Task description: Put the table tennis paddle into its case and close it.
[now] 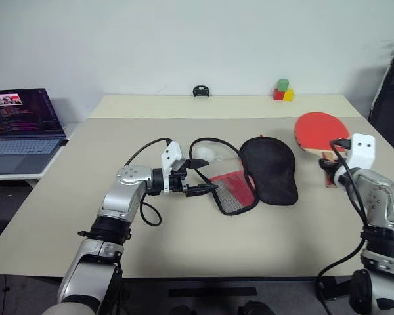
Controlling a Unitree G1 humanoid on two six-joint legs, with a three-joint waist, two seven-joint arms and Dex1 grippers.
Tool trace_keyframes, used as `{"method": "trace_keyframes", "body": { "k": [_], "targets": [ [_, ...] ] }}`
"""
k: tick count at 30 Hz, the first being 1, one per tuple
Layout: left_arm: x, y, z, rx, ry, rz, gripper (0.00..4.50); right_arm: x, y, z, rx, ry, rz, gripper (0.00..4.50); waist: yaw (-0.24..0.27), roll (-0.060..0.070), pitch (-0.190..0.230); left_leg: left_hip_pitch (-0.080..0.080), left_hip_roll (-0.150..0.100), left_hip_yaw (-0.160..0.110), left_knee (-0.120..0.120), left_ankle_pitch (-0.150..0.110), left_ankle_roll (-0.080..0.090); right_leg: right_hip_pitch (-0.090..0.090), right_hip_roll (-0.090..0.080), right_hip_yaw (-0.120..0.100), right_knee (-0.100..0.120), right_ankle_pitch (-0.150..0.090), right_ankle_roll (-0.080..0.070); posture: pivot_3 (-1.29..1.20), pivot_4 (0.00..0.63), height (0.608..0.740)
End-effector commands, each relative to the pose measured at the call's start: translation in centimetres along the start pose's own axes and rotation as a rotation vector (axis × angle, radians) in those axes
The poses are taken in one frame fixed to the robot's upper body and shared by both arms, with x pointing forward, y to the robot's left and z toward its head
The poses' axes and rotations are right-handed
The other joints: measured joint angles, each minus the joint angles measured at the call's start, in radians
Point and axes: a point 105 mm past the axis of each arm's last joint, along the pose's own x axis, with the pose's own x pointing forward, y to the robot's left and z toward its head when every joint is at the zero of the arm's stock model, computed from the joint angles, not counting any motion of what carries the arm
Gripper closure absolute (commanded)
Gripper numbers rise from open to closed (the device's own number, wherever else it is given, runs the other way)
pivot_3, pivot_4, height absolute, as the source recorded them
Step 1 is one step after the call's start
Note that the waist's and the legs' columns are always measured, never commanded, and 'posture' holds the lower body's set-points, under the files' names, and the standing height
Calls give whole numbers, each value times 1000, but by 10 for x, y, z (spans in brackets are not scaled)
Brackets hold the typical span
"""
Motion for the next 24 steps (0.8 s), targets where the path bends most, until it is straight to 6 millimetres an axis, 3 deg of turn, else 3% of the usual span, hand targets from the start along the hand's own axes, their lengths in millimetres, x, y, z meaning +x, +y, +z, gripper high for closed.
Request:
{"method": "trace_keyframes", "body": {
  "k": [1, 3, 6, 11, 24],
  "targets": [
    [-5, 2, 13, 31, -39, 20, 0, -7, 39, 10, 5, -45, 92, 3369, 1, 0, 0, -1, 0, 0, 0, 0, 0, 0, 0, 0, 0, 0, 0, 0, 150, 740],
    [-5, 2, 13, 29, -40, 20, 0, -6, 60, 2, 8, -24, 143, 3369, 1, 0, 0, -2, 0, -1, 0, 0, 0, -1, 0, -1, -1, 0, 0, 0, 150, 740],
    [-4, 2, 14, 28, -42, 21, 0, 3, 71, -14, 4, 14, 156, 3369, 0, 0, 0, -5, -1, -1, 0, 0, 0, -6, 0, 0, 1, 0, 0, 0, 150, 740],
    [-5, 1, 14, 27, -44, 25, 0, 9, 90, -22, -1, 28, 190, 3369, 1, 0, 0, -13, -2, 0, 2, 3, -4, -15, -1, 1, 3, 0, 0, 0, 150, 740],
    [-6, 0, 13, 22, -42, 33, 0, 24, 88, -41, -38, 61, 164, 3369, -2, 0, 0, -12, -2, 1, 1, 3, -4, -15, -1, 1, 5, 0, 0, 0, 150, 740]
  ]
}}
